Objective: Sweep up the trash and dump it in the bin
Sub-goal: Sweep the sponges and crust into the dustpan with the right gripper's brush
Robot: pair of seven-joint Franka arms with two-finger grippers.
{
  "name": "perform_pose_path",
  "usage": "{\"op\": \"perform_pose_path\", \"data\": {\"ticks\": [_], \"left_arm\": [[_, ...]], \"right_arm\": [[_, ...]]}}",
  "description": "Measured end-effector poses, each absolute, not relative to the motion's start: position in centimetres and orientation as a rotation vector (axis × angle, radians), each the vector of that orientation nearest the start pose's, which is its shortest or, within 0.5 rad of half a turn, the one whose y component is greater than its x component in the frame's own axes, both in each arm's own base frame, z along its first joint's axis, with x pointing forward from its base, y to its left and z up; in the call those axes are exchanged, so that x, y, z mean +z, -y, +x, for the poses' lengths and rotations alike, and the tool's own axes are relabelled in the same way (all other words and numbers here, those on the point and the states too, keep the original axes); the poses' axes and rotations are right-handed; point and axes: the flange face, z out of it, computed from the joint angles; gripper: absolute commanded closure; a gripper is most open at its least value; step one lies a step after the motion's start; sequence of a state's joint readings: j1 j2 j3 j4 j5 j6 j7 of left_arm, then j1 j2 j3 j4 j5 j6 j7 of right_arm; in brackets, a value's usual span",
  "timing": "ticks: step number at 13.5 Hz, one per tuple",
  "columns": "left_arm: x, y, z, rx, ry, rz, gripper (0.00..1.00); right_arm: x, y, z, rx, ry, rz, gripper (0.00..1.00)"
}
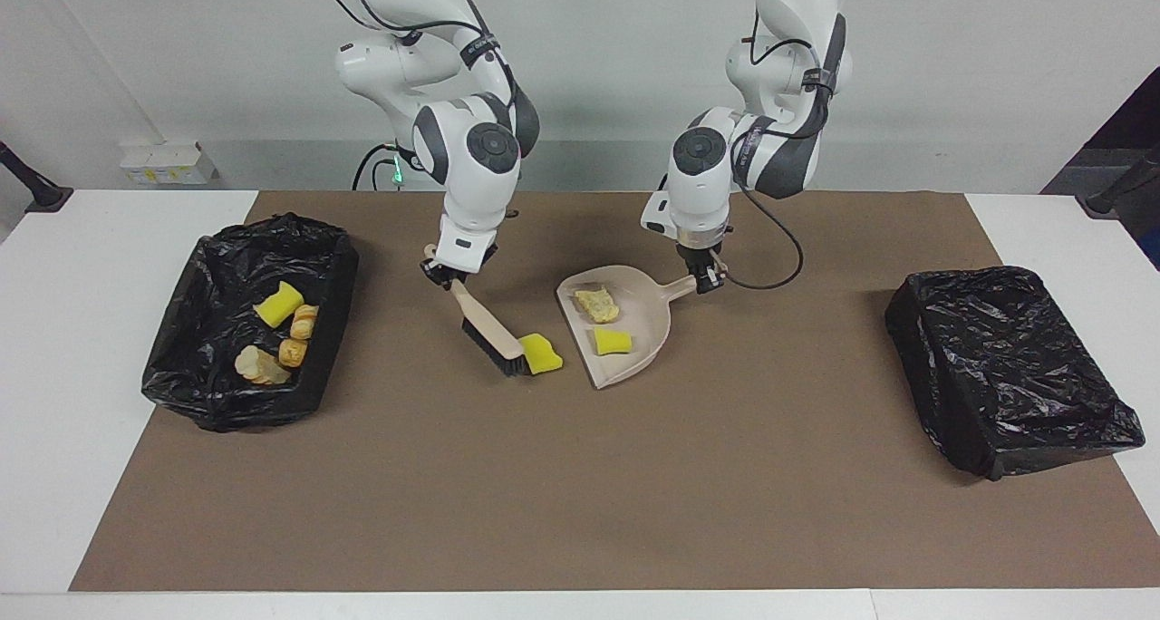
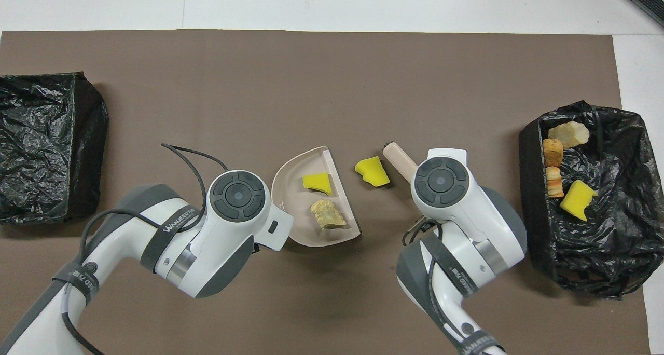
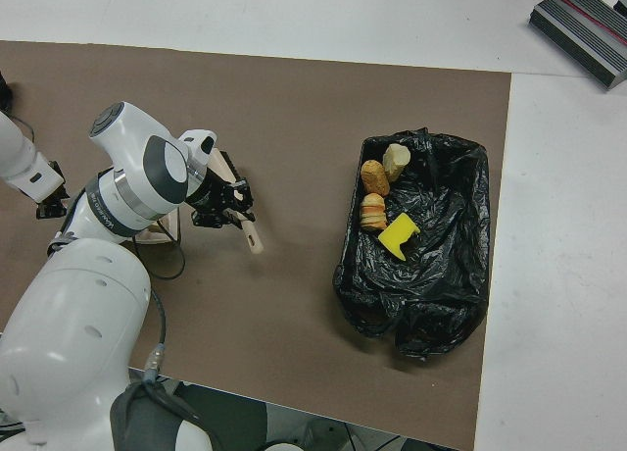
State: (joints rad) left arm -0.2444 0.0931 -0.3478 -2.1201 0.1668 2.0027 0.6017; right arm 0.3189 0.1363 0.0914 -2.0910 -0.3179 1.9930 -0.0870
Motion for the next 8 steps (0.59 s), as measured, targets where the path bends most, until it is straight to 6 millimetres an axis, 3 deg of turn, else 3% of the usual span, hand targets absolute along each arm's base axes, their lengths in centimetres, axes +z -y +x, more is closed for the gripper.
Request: {"op": "perform_pose_path", "data": {"ticks": [2, 8], "left_arm": [[36.3, 29.3, 44.6, 0.340, -1.762, -2.432, 1.00], [36.6, 30.6, 44.1, 0.306, -1.740, -2.445, 1.00]], "right_arm": [[32.8, -20.9, 50.7, 0.355, 1.106, -3.203, 1.00], [33.5, -28.8, 46.4, 0.387, 0.961, -2.972, 1.00]]}}
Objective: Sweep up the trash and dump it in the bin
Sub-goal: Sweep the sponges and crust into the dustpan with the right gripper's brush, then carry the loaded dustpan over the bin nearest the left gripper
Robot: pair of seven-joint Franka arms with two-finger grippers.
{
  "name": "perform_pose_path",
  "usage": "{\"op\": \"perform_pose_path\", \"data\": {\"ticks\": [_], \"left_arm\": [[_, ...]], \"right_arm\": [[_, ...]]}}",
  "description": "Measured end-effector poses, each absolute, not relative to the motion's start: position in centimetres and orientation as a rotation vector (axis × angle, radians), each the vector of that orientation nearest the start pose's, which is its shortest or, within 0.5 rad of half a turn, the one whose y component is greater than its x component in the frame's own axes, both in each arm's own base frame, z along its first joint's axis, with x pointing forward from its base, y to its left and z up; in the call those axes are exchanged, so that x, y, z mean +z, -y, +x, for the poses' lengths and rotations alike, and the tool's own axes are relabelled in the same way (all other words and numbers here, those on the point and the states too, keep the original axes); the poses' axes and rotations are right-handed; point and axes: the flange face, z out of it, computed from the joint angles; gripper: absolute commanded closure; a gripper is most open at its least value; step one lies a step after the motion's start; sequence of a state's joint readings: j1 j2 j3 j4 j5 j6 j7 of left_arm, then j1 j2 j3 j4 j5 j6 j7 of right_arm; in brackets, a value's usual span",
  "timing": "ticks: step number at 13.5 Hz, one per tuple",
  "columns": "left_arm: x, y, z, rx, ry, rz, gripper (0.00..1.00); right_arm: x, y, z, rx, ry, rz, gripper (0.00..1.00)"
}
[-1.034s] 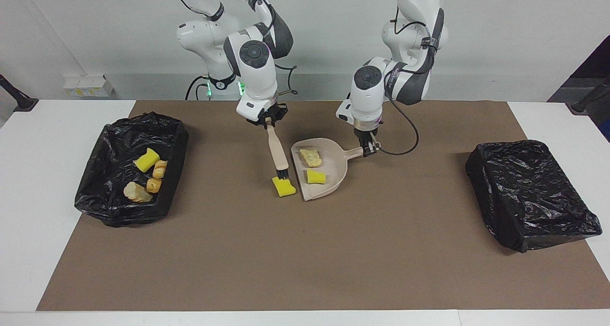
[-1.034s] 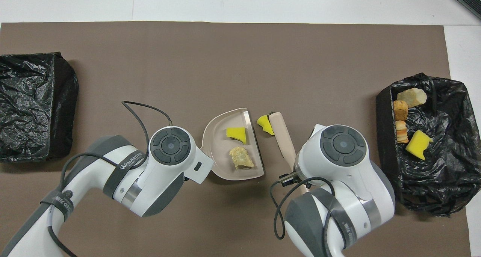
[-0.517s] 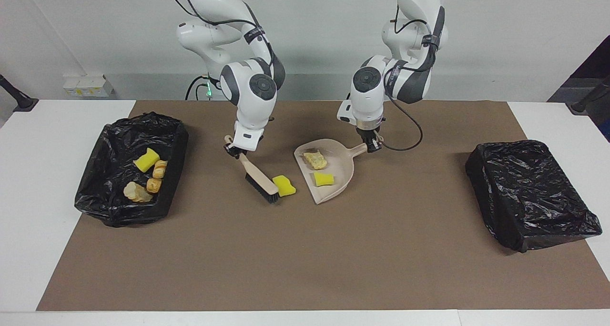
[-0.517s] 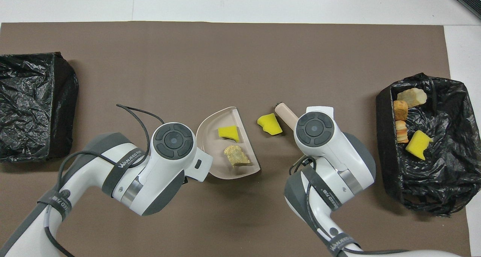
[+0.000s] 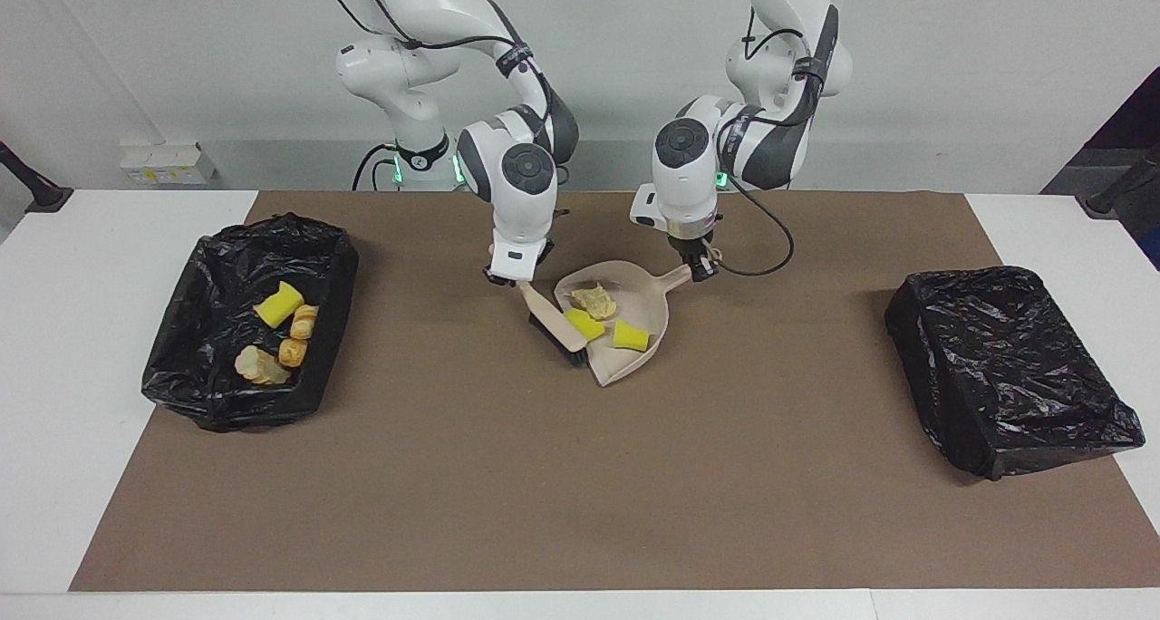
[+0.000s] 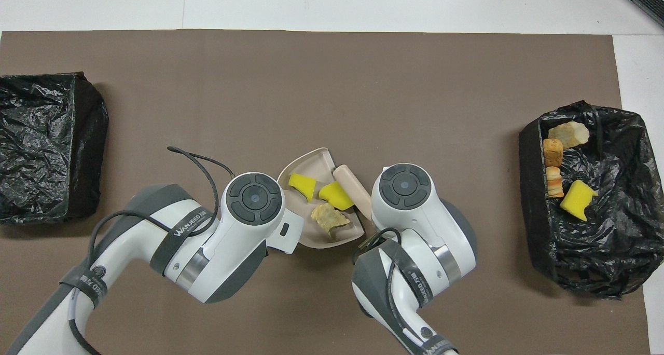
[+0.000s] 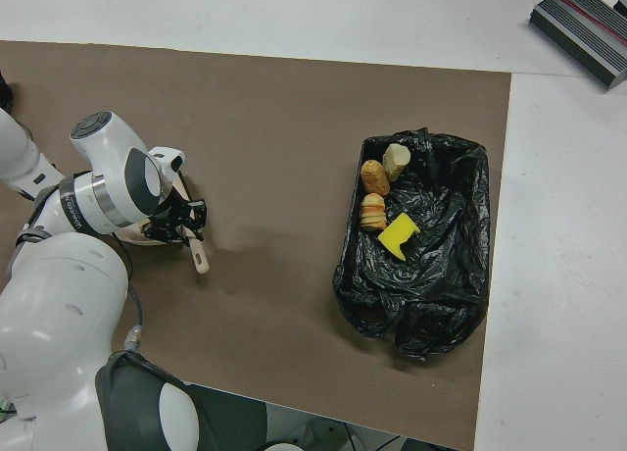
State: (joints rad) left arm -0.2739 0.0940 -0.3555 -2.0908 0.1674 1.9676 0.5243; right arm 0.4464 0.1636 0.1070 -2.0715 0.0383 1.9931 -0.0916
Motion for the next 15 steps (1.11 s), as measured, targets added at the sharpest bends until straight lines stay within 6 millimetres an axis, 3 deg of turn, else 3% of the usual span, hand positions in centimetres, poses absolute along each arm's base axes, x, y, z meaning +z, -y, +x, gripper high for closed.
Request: {"op": "perform_pose_path", "data": {"ticks": [3, 6, 9, 12, 15], "left_arm": [[36.0, 30.1, 44.6, 0.260, -1.845, -2.389, 1.00], [35.4, 28.0, 46.0, 0.255, -1.915, -2.367, 1.00], [35.4, 27.2, 46.9, 0.229, -1.945, -2.384, 1.00], [35.9, 26.3, 47.8, 0.202, -1.954, -2.381, 1.00], [38.9, 23.2, 50.5, 0.141, -1.985, -2.387, 1.00]], "right_arm": [[34.6, -29.9, 45.5, 0.382, 0.922, -2.937, 1.00], [38.6, -27.7, 45.4, 0.390, 0.804, -2.980, 1.00], [43.7, -23.3, 45.2, 0.391, 0.671, -3.043, 1.00], [47.5, -17.8, 45.1, 0.405, 0.508, -3.108, 1.00], [49.1, -12.5, 45.1, 0.447, 0.348, -3.127, 1.00]]}}
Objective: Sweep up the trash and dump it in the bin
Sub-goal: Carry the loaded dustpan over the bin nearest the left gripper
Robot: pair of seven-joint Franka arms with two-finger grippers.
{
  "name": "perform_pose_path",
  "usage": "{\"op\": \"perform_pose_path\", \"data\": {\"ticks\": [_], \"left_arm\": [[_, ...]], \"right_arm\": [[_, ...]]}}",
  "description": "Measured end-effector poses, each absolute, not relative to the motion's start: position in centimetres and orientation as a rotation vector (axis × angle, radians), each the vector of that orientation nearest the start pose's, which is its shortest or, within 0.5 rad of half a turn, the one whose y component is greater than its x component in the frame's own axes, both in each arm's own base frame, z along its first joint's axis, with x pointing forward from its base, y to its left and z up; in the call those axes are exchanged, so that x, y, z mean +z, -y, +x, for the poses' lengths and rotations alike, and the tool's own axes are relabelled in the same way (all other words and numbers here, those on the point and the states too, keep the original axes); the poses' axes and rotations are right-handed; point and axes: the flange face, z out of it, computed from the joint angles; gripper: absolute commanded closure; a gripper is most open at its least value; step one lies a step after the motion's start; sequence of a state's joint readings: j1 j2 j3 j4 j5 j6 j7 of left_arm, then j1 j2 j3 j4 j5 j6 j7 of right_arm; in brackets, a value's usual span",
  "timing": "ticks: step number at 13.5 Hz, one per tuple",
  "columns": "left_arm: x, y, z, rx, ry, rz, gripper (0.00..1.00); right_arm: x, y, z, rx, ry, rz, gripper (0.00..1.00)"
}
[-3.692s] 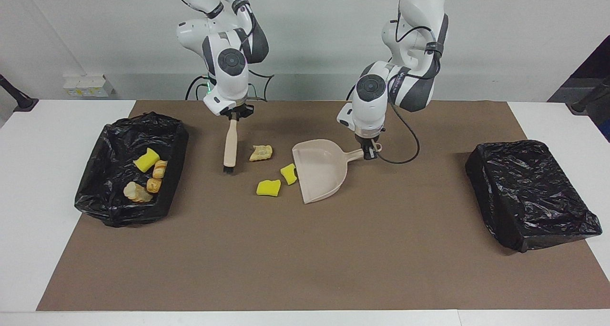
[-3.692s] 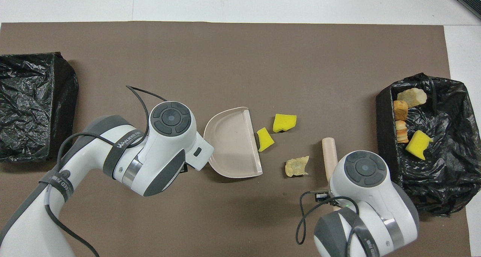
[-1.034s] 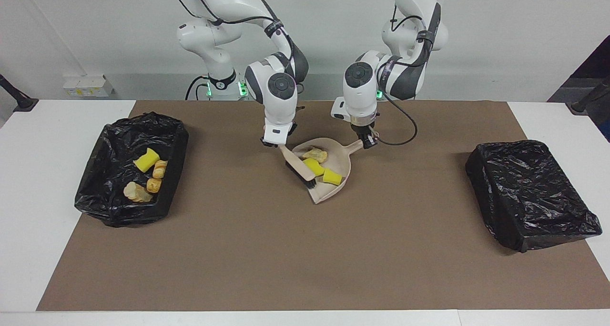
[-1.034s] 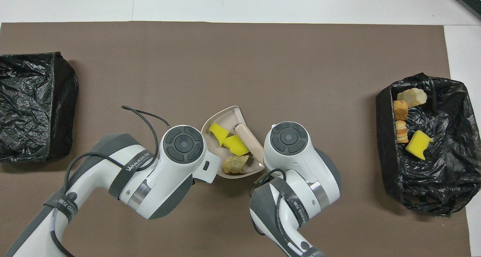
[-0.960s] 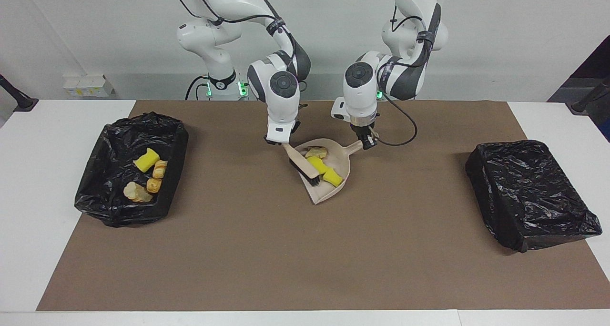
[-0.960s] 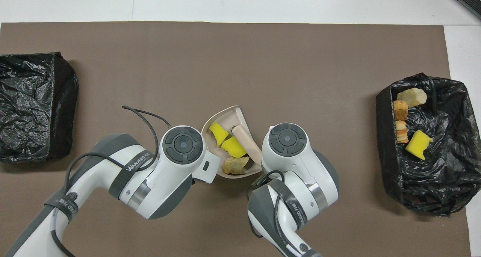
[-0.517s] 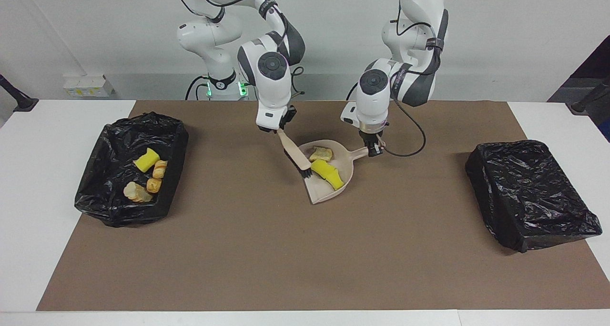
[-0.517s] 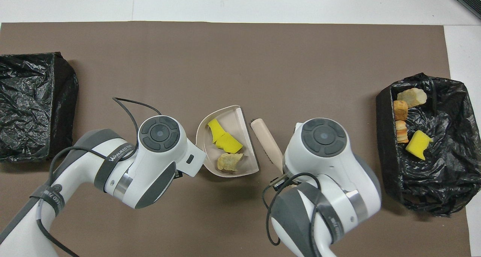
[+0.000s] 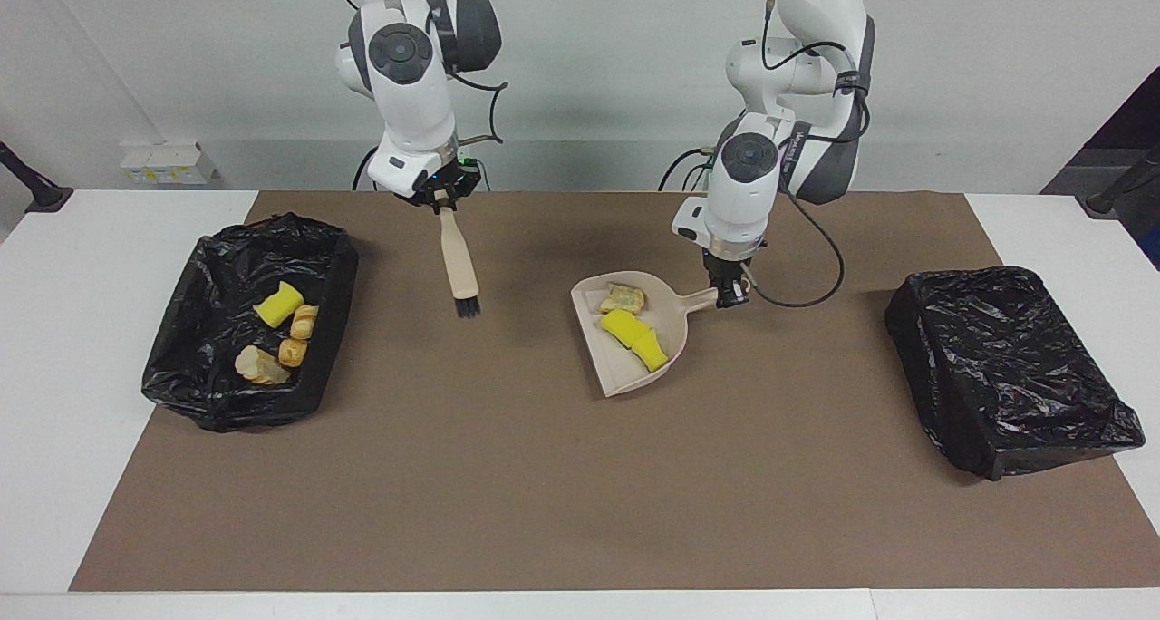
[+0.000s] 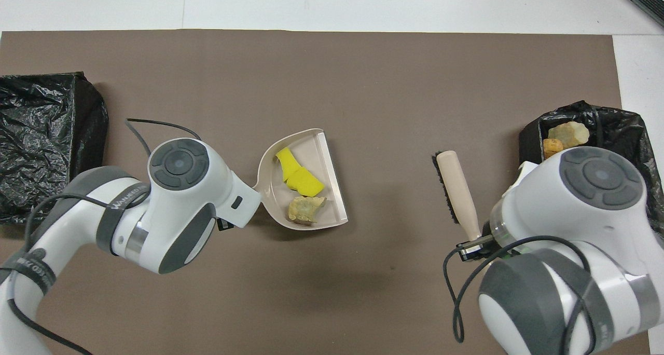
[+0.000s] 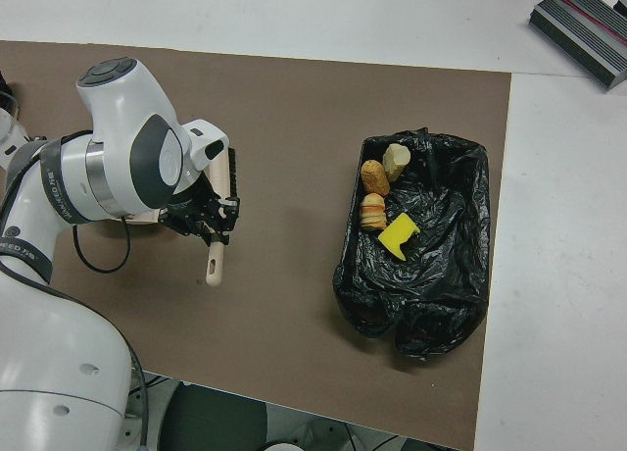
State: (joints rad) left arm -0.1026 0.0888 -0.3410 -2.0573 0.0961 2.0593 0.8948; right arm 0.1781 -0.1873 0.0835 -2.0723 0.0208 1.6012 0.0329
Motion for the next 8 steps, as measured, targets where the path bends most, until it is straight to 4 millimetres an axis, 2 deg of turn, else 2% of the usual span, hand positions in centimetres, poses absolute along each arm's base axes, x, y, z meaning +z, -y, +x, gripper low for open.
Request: {"op": "perform_pose_path", "data": {"ticks": [2, 3, 4, 5, 8], "left_arm": [[42.2, 20.4, 52.4, 0.138, -2.018, -2.373, 1.00], [43.8, 18.7, 53.5, 0.129, -2.031, -2.369, 1.00], [45.3, 16.5, 54.6, 0.113, -2.047, -2.367, 1.00], [46.7, 14.3, 55.5, 0.097, -2.060, -2.366, 1.00], [49.9, 9.2, 57.4, 0.065, -2.086, -2.346, 1.00]], "right_arm": [[48.7, -11.1, 45.2, 0.464, 0.293, -3.117, 1.00], [48.3, -11.4, 45.0, 0.482, 0.266, -3.100, 1.00], [47.6, -12.7, 44.5, 0.511, 0.224, -3.076, 1.00], [46.9, -15.1, 43.7, 0.535, 0.190, -3.068, 1.00], [44.8, -24.6, 41.1, 0.519, 0.149, -3.048, 1.00]]}}
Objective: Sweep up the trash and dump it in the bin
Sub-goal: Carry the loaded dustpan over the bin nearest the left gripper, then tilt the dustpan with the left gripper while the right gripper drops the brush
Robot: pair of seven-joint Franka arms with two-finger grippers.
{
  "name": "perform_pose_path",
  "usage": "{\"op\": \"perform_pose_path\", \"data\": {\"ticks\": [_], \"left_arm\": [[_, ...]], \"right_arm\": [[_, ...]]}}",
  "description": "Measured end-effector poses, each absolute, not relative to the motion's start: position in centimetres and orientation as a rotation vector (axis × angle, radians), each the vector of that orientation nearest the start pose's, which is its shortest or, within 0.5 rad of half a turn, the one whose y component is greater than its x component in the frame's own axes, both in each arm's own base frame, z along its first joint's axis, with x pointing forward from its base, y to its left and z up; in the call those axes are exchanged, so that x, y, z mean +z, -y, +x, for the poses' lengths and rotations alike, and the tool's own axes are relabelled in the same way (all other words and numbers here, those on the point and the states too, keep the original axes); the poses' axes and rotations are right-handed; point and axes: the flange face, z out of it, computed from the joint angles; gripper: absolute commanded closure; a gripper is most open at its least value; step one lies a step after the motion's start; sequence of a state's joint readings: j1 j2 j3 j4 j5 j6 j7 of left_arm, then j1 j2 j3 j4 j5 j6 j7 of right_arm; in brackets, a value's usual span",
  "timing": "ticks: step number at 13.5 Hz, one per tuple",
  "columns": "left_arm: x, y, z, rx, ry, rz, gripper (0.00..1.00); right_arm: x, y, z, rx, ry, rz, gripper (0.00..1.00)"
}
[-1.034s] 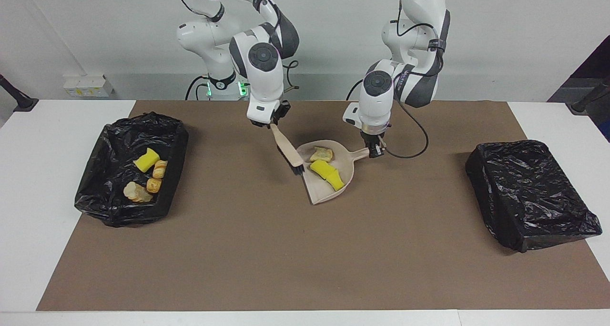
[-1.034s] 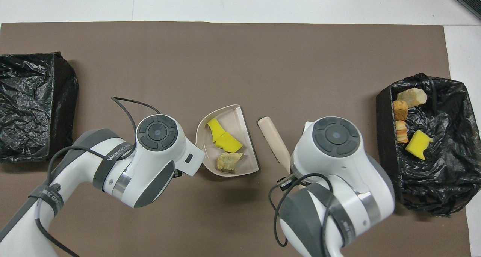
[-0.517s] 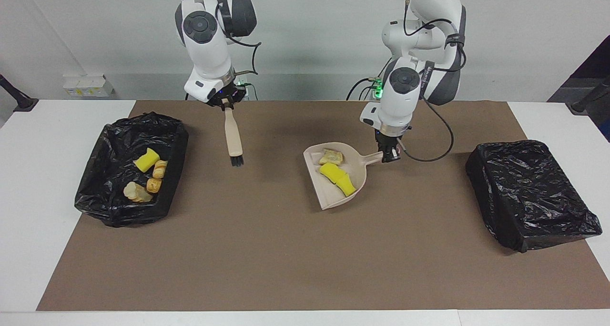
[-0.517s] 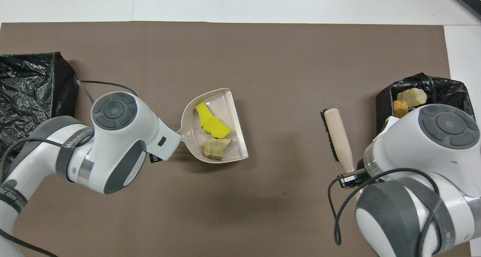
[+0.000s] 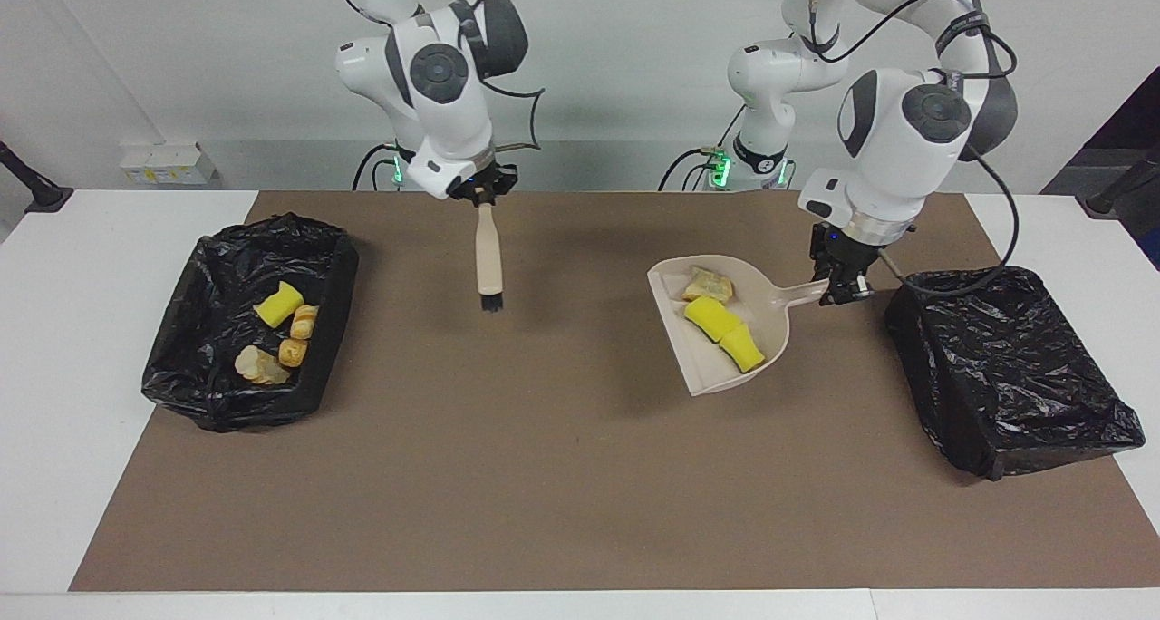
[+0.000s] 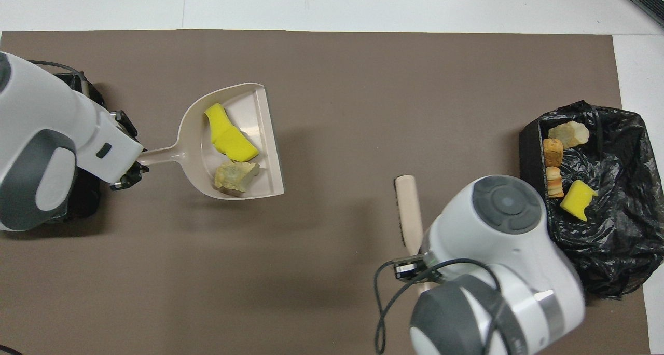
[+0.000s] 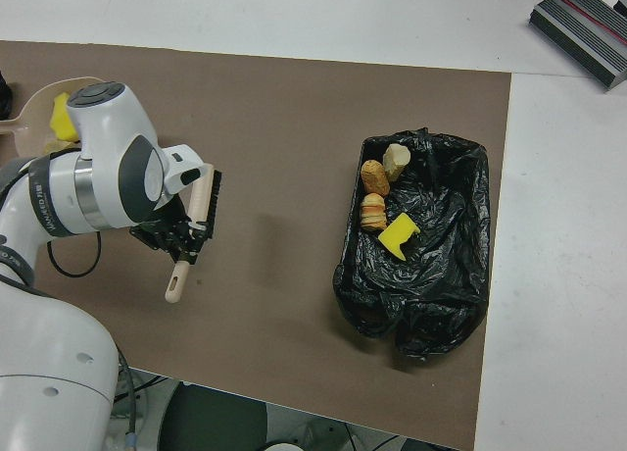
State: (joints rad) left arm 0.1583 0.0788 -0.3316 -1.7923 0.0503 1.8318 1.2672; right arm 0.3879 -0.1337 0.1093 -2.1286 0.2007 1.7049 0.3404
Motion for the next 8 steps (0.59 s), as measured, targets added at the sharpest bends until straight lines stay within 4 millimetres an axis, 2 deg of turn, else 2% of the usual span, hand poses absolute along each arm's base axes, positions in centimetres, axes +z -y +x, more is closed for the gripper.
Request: {"op": "perform_pose_path", "data": {"ticks": [4, 6, 8], "left_arm": [[52.2, 1.4, 59.1, 0.069, -2.192, -2.276, 1.00], [52.9, -2.9, 59.5, 0.077, -2.263, -2.233, 1.00], [53.0, -7.4, 59.4, 0.084, -2.346, -2.179, 1.00]], "right_arm": [[41.5, -33.3, 38.5, 0.450, 0.064, -3.023, 1.00], [39.0, -36.3, 37.2, 0.460, 0.047, -3.036, 1.00], [36.7, -38.1, 36.1, 0.485, 0.034, -3.054, 1.00]]}}
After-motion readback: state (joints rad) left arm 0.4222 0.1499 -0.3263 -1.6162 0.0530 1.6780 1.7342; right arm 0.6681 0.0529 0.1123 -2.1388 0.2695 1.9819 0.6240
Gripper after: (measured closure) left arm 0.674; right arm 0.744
